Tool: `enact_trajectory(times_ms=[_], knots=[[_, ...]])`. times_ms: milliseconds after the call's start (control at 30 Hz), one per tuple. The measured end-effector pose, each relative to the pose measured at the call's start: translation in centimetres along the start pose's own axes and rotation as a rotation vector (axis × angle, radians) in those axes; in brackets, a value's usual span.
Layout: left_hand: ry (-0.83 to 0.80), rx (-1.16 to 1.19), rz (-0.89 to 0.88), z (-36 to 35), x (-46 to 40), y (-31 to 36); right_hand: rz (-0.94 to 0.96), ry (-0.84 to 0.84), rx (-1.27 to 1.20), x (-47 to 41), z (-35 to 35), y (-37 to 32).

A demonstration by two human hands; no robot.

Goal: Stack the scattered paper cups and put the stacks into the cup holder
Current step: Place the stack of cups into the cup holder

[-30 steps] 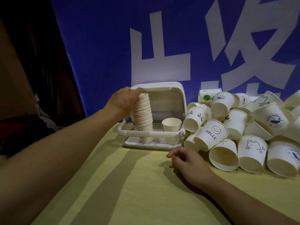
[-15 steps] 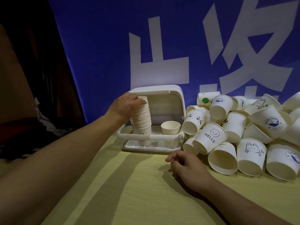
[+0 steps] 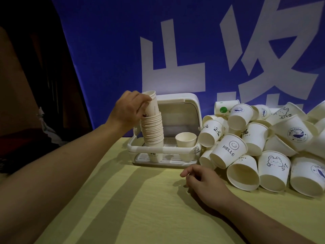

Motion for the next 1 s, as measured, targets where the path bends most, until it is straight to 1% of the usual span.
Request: enact_trajectory(times_ms=[100,167,267,367,533,667,733,800,900,967,1000], knots=[[0.122,0.087,0.074,1.0,-0.7,-0.2,-0.003,0.001,-0.012,0.0,0.0,0.1],[0.171,0.136,0.112,1.3,-1.3,0.3,-0.005,0.004,-0.013,0.0,0.0,0.1],[0.163,0.211,0.119,0.7,-1.8,2.5,-0.005,0.006,-0.009,0.1,0.0,0.0],[0.087,0.285,0.153,-1.2,-1.2,5.0,-0.010,0.007,-0.010,0.2,0.0,0.0],[-0.038,0.355,0.152,-4.6,0.3,8.6,-0.009,0.019,-0.011,0.3,0.0,-0.1],[-0.140,0.391,0.223,-6.5,0.7,9.7,-0.004,0.014,-0.007,0.1,0.0,0.1],[-0.238,0.395,0.277,-7.4,1.0,9.8,-0.001,0.016,-0.005,0.0,0.0,0.1],[-0.370,0.424,0.329,-8.5,1.6,9.7,0.002,0.020,-0.011,0.0,0.0,0.1],[-0.520,0.411,0.338,-10.0,2.7,10.1,0.002,0.016,-0.016,0.0,-0.1,0.1],[-0.531,0.349,0.299,-10.2,3.0,10.8,0.006,0.014,-0.012,0.0,0.0,0.1],[-0.494,0.291,0.257,-9.9,3.0,11.0,0.010,0.015,-0.008,0.0,0.0,0.1]])
Point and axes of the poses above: each hand's wrist, its own x-axis away from the middle knuckle, its own z-axis out of the back of the hand, y = z × x, the point moved 5 cm from there along -x, towards the middle knuckle, and after that the axes turned 5 degrees about -z, right-handed, at the moved point
